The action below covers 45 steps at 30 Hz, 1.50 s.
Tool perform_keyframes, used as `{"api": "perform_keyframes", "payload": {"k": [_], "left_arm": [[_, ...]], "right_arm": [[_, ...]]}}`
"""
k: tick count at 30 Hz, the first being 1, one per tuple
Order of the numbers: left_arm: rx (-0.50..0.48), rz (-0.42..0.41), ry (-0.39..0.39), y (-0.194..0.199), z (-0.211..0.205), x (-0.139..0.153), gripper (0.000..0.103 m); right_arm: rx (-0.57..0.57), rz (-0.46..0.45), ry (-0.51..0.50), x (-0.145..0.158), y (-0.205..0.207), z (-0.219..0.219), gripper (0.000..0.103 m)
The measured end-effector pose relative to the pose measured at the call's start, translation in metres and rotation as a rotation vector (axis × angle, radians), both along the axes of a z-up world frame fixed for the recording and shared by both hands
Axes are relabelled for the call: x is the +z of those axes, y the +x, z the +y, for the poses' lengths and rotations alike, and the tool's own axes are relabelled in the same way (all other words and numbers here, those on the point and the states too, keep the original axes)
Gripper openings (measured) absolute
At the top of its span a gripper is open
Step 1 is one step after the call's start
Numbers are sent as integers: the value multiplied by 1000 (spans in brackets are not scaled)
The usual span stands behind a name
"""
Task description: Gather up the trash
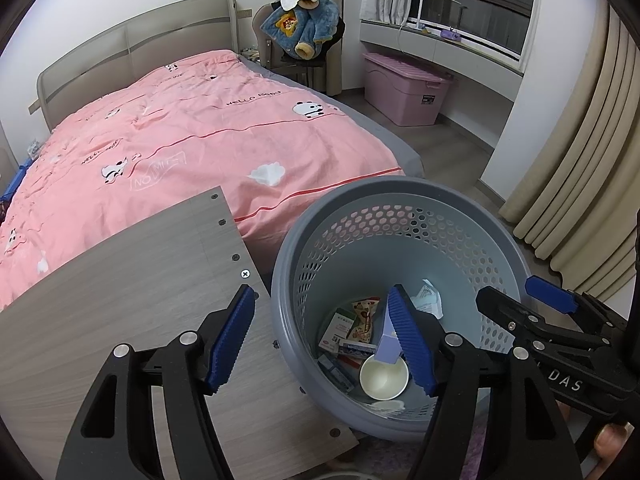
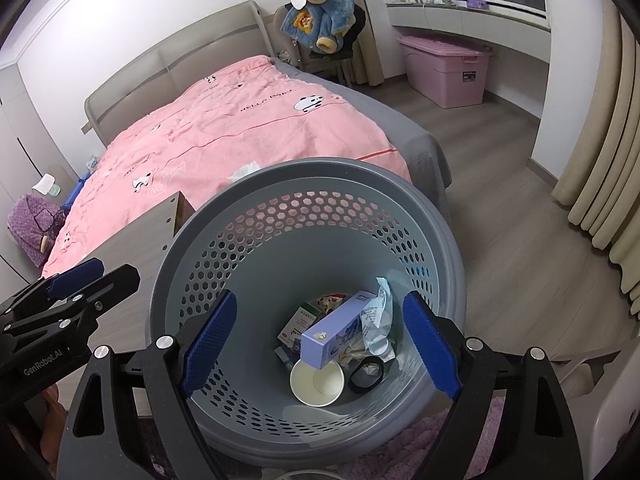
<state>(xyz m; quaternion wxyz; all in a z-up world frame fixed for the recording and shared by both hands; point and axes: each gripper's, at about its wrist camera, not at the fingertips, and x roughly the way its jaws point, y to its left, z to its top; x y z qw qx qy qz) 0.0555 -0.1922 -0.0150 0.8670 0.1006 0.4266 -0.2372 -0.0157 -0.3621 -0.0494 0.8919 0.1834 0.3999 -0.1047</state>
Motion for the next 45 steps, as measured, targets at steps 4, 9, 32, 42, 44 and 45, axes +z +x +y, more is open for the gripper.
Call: {"api": "perform_keyframes", "payload": {"k": [4, 9, 32, 42, 44, 45], "left_arm": [[2, -4, 1, -2, 0, 1, 69], [8, -16, 8, -4, 0, 2, 72], [36, -28, 41, -4, 1, 1, 81], [53, -21, 54, -2, 1, 0, 81], [56, -29, 56, -3, 1, 1, 81], [58, -31, 57, -3, 1, 1, 81]], "right_arm": [[0, 0, 0, 0, 0, 0, 83], [0, -2, 0, 0, 0, 0, 85], [0, -4, 0, 1, -1, 0, 85], [0, -4, 0, 0, -1, 0, 85], [1, -4, 0, 1, -1, 0, 85], [0, -4, 0, 0, -1, 0, 85]]}}
